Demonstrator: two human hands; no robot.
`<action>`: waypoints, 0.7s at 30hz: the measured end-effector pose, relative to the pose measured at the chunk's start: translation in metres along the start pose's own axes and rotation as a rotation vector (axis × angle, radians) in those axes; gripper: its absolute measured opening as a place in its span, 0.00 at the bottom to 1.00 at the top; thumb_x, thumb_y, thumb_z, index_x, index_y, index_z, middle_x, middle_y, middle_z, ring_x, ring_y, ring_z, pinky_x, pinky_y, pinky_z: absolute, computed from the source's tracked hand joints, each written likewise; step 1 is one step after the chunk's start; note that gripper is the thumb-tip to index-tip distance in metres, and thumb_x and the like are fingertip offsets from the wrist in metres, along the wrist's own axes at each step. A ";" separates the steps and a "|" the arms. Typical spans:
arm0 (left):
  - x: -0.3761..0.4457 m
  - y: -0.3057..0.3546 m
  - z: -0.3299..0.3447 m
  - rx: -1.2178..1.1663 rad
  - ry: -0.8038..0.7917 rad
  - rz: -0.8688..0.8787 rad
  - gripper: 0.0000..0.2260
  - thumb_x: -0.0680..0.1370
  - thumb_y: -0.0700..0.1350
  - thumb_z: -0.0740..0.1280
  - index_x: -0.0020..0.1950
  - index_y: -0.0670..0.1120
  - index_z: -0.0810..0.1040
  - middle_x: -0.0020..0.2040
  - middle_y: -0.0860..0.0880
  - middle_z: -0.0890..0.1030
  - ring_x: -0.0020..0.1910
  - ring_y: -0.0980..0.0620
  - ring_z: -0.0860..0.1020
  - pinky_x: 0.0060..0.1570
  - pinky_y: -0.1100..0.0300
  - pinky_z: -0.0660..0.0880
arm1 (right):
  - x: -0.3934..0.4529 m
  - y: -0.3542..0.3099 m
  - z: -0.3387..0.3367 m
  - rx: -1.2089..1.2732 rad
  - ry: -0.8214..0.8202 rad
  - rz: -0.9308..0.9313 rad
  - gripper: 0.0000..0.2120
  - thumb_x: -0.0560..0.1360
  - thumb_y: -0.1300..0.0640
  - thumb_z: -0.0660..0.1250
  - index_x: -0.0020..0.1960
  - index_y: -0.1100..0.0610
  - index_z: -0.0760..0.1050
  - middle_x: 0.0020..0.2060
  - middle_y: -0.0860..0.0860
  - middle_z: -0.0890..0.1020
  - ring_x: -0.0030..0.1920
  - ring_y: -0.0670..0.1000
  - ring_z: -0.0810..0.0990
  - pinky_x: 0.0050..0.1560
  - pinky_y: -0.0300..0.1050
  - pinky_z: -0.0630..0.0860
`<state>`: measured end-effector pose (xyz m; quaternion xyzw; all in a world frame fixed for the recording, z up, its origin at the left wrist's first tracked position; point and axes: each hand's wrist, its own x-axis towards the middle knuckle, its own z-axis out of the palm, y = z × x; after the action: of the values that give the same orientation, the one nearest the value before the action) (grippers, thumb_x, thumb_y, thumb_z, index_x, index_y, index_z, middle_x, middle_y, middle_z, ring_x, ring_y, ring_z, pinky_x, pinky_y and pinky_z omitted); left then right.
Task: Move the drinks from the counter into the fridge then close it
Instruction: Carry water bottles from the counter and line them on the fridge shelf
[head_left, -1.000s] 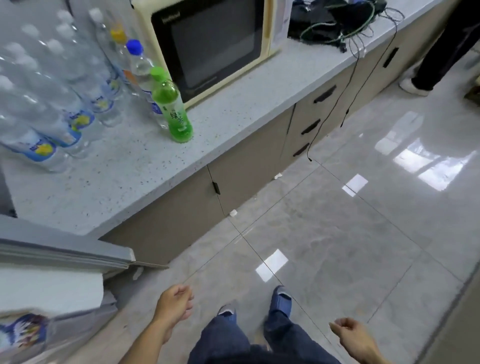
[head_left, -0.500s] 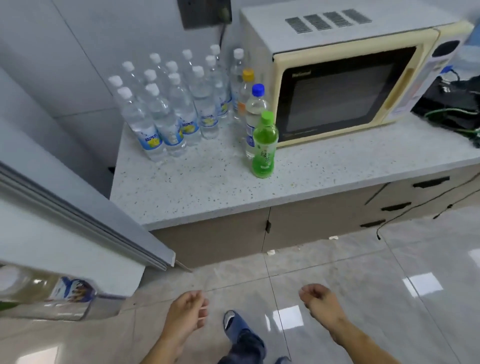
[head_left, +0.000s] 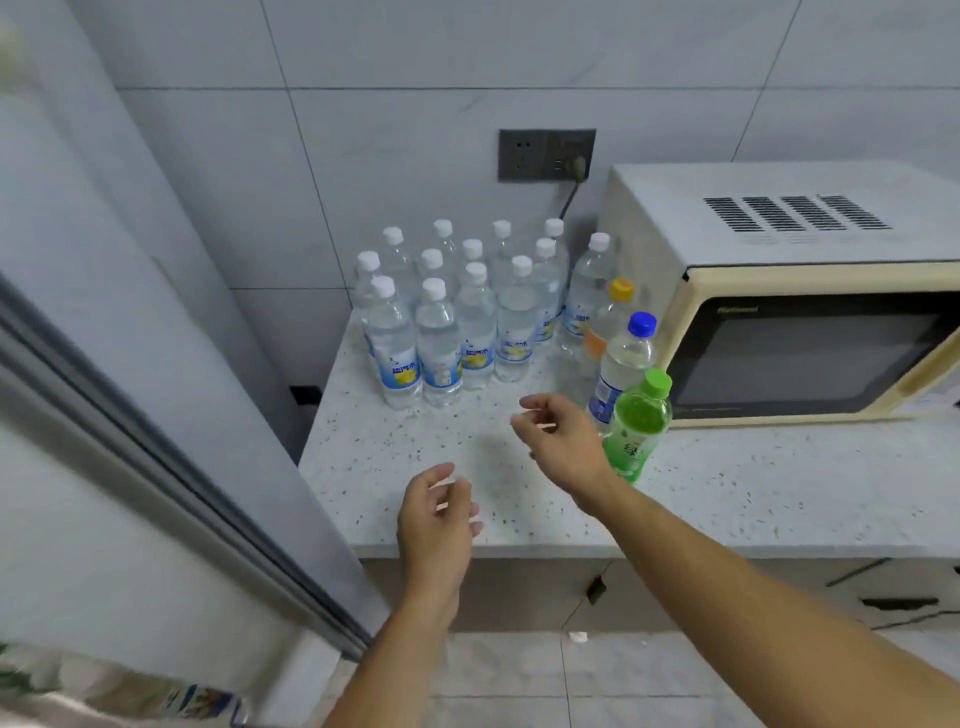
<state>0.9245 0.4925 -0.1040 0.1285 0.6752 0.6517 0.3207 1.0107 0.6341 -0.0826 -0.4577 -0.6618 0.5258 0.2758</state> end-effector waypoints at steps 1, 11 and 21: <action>0.005 0.005 0.002 -0.020 0.044 0.016 0.08 0.80 0.44 0.66 0.54 0.57 0.76 0.51 0.51 0.81 0.45 0.53 0.82 0.35 0.66 0.78 | 0.014 -0.012 0.006 -0.016 -0.007 -0.028 0.10 0.75 0.49 0.71 0.56 0.47 0.76 0.47 0.47 0.81 0.43 0.47 0.80 0.40 0.44 0.80; 0.052 0.040 0.023 -0.092 0.329 0.081 0.14 0.78 0.45 0.66 0.60 0.60 0.70 0.55 0.58 0.78 0.48 0.57 0.80 0.35 0.66 0.79 | 0.140 -0.091 0.051 -0.438 -0.075 -0.328 0.28 0.77 0.46 0.68 0.74 0.49 0.65 0.70 0.55 0.69 0.59 0.56 0.79 0.61 0.48 0.73; 0.141 0.090 0.055 0.372 0.426 0.192 0.24 0.77 0.47 0.68 0.72 0.53 0.68 0.67 0.48 0.70 0.53 0.53 0.75 0.47 0.63 0.72 | 0.178 -0.088 0.058 -0.715 -0.229 -0.484 0.17 0.77 0.44 0.66 0.60 0.54 0.72 0.48 0.55 0.77 0.48 0.59 0.79 0.41 0.45 0.67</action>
<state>0.8288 0.6304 -0.0519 0.1087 0.8199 0.5564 0.0797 0.8579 0.7657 -0.0370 -0.2952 -0.9162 0.2317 0.1403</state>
